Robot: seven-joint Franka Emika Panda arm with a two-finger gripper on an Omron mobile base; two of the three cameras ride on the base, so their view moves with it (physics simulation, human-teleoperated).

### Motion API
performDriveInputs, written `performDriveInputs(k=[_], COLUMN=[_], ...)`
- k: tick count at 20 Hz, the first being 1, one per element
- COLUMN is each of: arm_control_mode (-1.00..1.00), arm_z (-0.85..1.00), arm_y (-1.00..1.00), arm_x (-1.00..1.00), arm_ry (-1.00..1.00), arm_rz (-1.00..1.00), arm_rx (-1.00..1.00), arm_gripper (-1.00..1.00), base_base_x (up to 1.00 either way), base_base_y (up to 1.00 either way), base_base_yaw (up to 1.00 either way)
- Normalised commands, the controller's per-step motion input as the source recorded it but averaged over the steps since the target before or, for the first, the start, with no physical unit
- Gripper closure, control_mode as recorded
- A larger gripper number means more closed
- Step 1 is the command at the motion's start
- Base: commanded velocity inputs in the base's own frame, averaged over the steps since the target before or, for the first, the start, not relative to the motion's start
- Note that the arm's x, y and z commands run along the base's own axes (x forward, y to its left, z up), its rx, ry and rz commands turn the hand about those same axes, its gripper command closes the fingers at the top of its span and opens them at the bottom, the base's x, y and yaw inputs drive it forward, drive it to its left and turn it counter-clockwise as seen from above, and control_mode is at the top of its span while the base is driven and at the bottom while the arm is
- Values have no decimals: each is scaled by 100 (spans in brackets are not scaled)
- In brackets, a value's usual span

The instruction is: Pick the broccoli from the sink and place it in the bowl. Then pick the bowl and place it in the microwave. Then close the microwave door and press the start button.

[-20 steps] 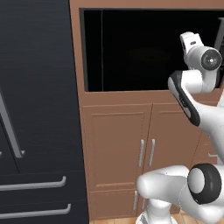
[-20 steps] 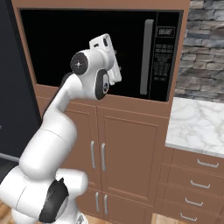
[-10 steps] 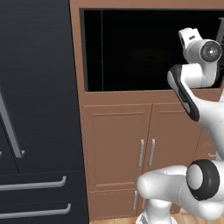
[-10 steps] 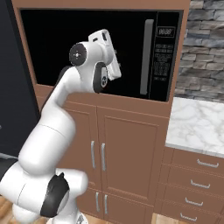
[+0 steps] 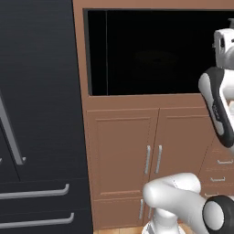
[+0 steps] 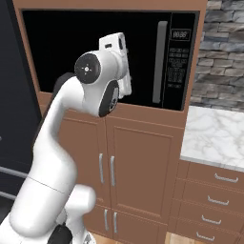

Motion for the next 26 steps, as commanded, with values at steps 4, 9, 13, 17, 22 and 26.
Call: performDriveInputs(k=[4, 9, 13, 17, 22, 26], arm_control_mode=[-100, -100, -100, -100, -100, -100], arm_z=[-7, -60, -71, -18, -13, 0], arm_y=[-62, -80, -42, 0, -8, -57], arm_x=[-100, -86, -26, 54, 75, 37], arm_ry=[-3, -5, -6, -8, -6, -11], arm_rz=[9, 6, 3, 0, 0, 0], arm_rx=[26, 11, 0, -4, -1, 1], arm_gripper=[-100, -100, -100, 100, 100, 100], base_base_x=[0, 0, 0, 0, 0, 0], base_base_y=[0, 0, 0, 0, 0, 0], base_base_yaw=[0, 0, 0, 0, 0, 0])
